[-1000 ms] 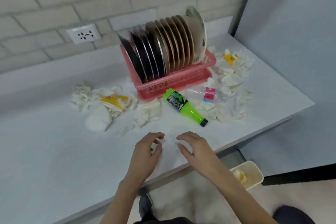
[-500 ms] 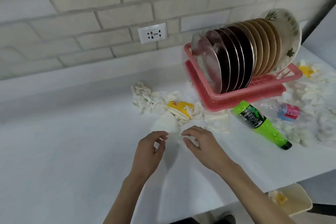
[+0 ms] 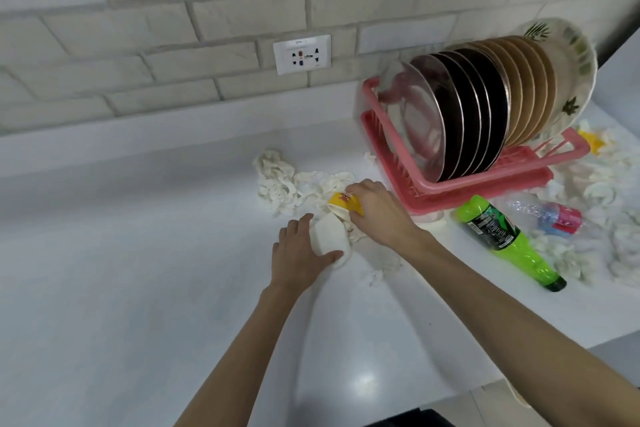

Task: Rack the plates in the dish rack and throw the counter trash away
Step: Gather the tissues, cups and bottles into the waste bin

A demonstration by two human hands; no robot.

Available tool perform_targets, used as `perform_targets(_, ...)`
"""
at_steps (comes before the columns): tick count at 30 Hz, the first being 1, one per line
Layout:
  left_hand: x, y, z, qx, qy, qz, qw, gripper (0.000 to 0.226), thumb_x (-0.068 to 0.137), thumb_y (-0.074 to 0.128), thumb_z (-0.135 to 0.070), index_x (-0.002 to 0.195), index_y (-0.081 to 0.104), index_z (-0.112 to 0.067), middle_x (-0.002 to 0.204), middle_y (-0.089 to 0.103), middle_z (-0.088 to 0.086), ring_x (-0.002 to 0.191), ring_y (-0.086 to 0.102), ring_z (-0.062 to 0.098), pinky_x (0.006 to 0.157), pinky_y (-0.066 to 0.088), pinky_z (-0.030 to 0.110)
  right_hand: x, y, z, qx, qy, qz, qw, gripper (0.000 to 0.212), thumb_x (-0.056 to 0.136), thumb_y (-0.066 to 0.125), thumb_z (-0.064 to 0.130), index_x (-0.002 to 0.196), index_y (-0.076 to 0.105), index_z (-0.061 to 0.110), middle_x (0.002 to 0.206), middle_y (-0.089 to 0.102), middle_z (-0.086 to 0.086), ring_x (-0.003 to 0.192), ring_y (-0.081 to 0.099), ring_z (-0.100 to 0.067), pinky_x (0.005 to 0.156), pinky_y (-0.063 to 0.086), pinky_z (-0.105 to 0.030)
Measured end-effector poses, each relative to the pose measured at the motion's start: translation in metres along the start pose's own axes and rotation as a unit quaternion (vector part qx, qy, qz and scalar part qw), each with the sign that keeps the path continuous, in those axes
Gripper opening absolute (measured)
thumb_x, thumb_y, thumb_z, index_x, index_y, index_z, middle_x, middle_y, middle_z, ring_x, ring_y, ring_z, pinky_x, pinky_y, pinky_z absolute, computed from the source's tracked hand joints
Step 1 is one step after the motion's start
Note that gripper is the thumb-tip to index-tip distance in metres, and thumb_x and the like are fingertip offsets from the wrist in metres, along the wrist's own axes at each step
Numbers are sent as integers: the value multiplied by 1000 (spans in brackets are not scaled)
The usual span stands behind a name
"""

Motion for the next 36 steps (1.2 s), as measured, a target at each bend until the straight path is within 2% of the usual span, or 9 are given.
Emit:
perform_targets(6, 0, 0, 6, -38, 0, 2, 999, 85, 71, 80, -53, 141, 40, -25, 132, 48, -3, 124, 47, 22, 96, 45, 40, 20, 11, 3, -101, -2, 71, 992, 42, 86, 59, 29, 125, 56, 17, 122, 55, -7, 111, 53, -29, 95, 41, -42)
perform_targets(11, -2, -5, 11, -64, -4, 11, 998, 79, 71, 82, -50, 137, 45, -27, 129, 49, -6, 118, 53, 20, 89, 48, 37, 27, 13, 0, -80, -20, 57, 995, 38, 85, 57, 20, 123, 62, 20, 119, 58, -5, 108, 55, -28, 91, 41, -40)
perform_targets(14, -4, -7, 13, -63, 1, 8, 998, 78, 72, 82, -49, 138, 45, -29, 131, 50, -7, 119, 53, 20, 88, 45, 34, 29, 15, -3, -76, -34, 40, 996, 26, 90, 52, 21, 110, 68, 20, 108, 62, -5, 102, 57, -27, 85, 44, -39)
perform_targets(17, -3, -8, 15, -66, 5, 10, 998, 79, 72, 81, -48, 139, 44, -30, 132, 51, -9, 119, 54, 20, 88, 46, 32, 28, 19, -3, -80, -49, 37, 995, 24, 93, 48, 27, 102, 68, 17, 102, 64, -5, 97, 56, -28, 79, 41, -37)
perform_targets(19, -4, -7, 16, -70, 7, 11, 997, 79, 72, 81, -49, 139, 44, -31, 131, 51, -10, 118, 54, 20, 88, 46, 33, 26, 22, -3, -79, -61, 59, 993, 26, 90, 51, 33, 106, 66, 19, 105, 63, -4, 100, 55, -28, 80, 39, -36)
perform_targets(22, -3, -8, 15, -66, 12, 11, 998, 80, 73, 81, -48, 141, 43, -32, 131, 51, -10, 118, 54, 20, 88, 47, 34, 24, 24, -3, -92, -68, 85, 990, 37, 86, 56, 38, 119, 62, 21, 115, 61, -3, 107, 52, -27, 90, 39, -37)
perform_targets(27, -4, -8, 13, -64, 14, 7, 998, 79, 73, 81, -48, 140, 43, -32, 129, 51, -10, 117, 55, 21, 86, 47, 34, 26, 22, -5, -109, -72, 104, 986, 43, 83, 60, 20, 126, 58, 20, 122, 58, -4, 111, 50, -26, 93, 42, -37)
perform_targets(33, -7, -10, 14, -62, 2, 5, 998, 80, 73, 80, -50, 141, 42, -33, 132, 51, -11, 118, 56, 20, 87, 48, 34, 29, 15, -3, -64, -96, 79, 990, 41, 87, 57, 21, 128, 57, 16, 125, 57, -3, 104, 59, -27, 85, 49, -36)
perform_targets(36, -7, -11, 15, -63, -6, 4, 998, 80, 72, 79, -51, 141, 42, -33, 130, 51, -12, 117, 56, 20, 85, 47, 33, 30, 8, -4, -46, -102, 68, 991, 36, 91, 52, 27, 125, 55, 14, 121, 56, -4, 102, 60, -28, 82, 50, -41)
Point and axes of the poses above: each hand's wrist, its own x-axis towards the middle knuckle, its own y-axis out of the palm, z = x × y, the point moved 1 cm from there along x, towards the middle knuckle
